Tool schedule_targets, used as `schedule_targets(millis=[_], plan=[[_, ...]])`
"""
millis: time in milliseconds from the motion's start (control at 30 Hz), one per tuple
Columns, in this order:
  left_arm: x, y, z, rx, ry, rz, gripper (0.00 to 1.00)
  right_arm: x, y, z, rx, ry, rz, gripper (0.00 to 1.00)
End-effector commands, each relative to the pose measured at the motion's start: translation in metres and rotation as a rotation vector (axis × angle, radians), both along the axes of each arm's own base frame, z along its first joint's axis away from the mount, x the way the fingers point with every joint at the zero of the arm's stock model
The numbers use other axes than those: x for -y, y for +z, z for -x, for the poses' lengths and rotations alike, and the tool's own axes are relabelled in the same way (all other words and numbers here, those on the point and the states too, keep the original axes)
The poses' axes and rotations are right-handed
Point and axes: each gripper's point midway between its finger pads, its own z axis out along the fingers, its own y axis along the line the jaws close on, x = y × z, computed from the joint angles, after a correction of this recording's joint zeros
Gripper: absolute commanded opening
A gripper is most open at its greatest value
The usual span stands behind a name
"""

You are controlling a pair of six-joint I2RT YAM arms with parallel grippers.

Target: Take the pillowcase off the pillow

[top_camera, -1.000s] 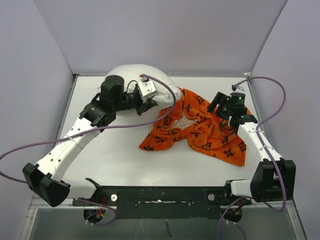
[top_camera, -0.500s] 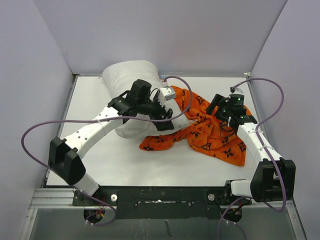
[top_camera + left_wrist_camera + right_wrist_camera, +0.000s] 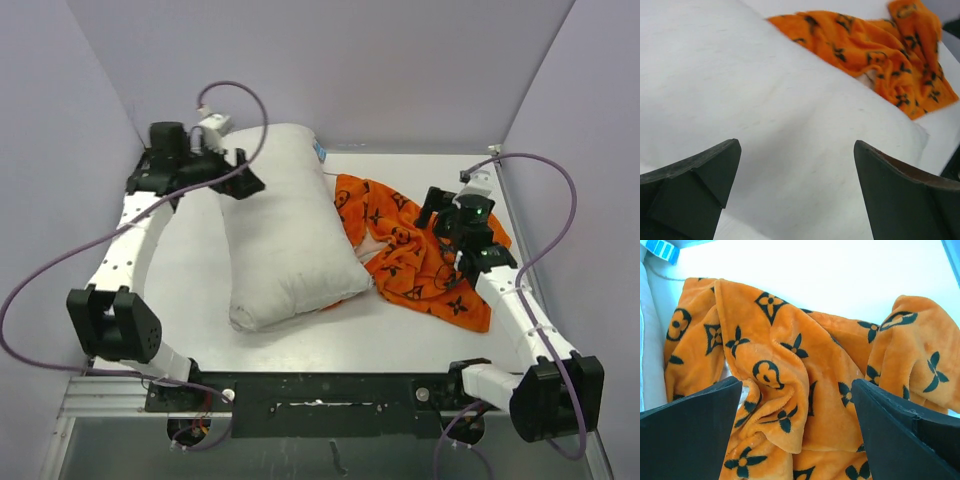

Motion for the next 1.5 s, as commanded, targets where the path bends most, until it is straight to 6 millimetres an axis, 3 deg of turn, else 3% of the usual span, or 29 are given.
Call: schedule_targets(millis=[0,133,233,267,367,533,700,833,1000,1167,1300,1400,1467], plan=[[-0.088,0.065,-0.014,0.244,0.232,0.101,0.98,0.010,0.018,0.000,0.122,-0.033,0.242,0.98],[-0.168,0.019,-0.024,0.257,0.495,0.087,0.98,0.029,-0.011,0.015,0.004,-0.166,0.255,0.98],[-0.203,-0.033,-0.017,0.232,0.638,0.079,0.98,0.036,-0.022,0.024,0.051,-0.202,0.261,0.98],[-0.209,-0.048,-0.014,0.237,0.665,0.070,0.98,0.038,-0.035,0.030,0.057,-0.193,0.281,0.98],[-0.212,-0.097,0.001,0.237,0.710,0.049,0.98,0.042,-0.040,0.037,0.146,-0.180,0.326,0.98],[-0.213,-0.145,0.006,0.282,0.738,0.055,0.98,0.056,-0.052,0.046,0.227,-0.241,0.366,0.98],[-0.214,-0.169,-0.001,0.253,0.737,0.062,0.98,0.068,-0.072,0.050,0.221,-0.339,0.359,0.98],[-0.199,-0.186,0.007,0.283,0.694,0.028,0.98,0.065,-0.084,0.044,0.212,-0.267,0.440,0.98],[-0.176,-0.205,0.022,0.414,0.649,-0.050,0.98,0.075,-0.096,0.033,0.245,-0.283,0.407,0.98],[-0.176,-0.210,0.019,0.417,0.692,-0.103,0.98,0.061,-0.109,0.016,0.289,-0.178,0.400,0.98],[-0.176,-0.212,0.013,0.407,0.705,-0.126,0.98,0.022,-0.123,0.005,0.328,0.105,0.433,0.98],[-0.182,-0.217,0.001,0.352,0.747,-0.148,0.98,0.025,-0.127,0.001,0.310,0.083,0.447,0.98],[-0.179,-0.221,-0.002,0.321,0.740,-0.181,0.98,0.039,-0.133,-0.012,0.248,0.056,0.388,0.98]])
